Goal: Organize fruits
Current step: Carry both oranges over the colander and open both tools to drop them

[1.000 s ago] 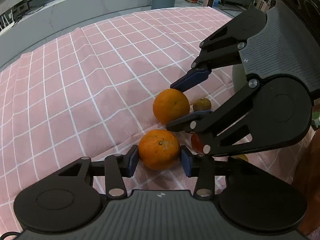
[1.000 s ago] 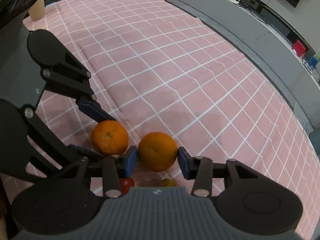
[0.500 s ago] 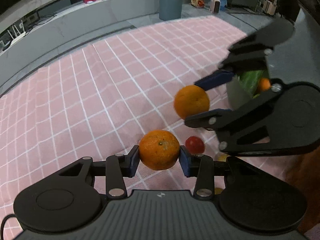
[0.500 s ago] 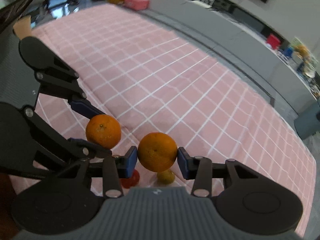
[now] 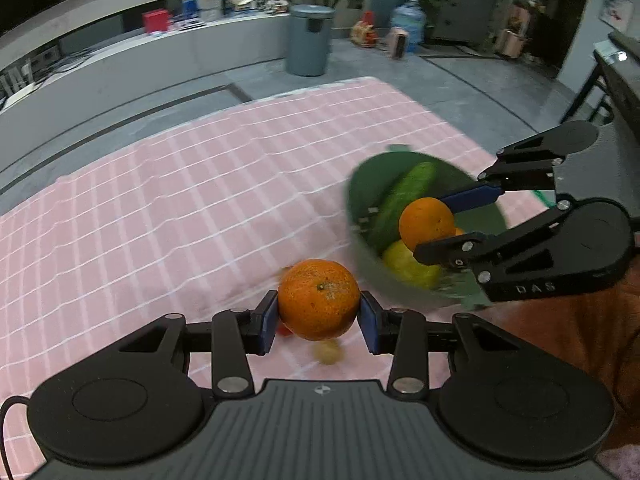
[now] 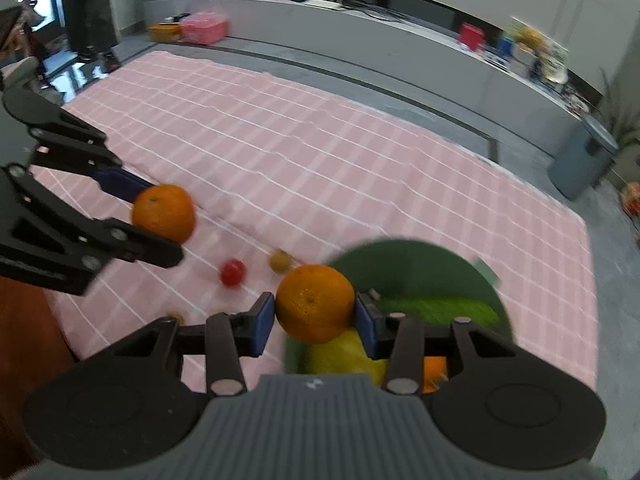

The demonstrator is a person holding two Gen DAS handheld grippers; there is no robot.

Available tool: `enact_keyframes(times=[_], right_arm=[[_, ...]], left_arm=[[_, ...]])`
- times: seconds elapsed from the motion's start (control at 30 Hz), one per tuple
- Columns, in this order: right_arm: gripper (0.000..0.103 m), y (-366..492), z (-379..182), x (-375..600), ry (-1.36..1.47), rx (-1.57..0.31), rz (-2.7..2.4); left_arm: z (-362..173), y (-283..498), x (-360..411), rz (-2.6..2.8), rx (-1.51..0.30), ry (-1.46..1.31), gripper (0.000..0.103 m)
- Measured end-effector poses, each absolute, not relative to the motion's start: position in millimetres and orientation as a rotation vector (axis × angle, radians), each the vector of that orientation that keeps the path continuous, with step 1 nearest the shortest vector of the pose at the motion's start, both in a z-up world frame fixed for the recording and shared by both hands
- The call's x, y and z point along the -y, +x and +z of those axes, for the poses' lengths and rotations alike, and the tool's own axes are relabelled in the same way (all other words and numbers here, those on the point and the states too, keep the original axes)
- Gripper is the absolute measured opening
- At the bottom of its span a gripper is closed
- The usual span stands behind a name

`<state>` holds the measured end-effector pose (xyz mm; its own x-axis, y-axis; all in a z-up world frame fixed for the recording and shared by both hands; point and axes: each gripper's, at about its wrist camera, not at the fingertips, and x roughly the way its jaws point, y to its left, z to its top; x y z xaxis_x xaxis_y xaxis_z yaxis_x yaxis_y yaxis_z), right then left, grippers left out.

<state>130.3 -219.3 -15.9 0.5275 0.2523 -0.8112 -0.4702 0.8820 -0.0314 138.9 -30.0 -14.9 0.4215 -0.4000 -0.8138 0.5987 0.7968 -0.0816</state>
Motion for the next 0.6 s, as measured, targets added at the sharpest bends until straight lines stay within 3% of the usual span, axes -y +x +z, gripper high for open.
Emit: enact_keyframes(times=[0.6], right_arm=[[0.041, 131.6, -57.0, 314.0, -0.084, -1.134, 0.342]], left_arm=[[-45.5, 137.8, 130.8, -0.767, -0.985, 0.369, 0.047]])
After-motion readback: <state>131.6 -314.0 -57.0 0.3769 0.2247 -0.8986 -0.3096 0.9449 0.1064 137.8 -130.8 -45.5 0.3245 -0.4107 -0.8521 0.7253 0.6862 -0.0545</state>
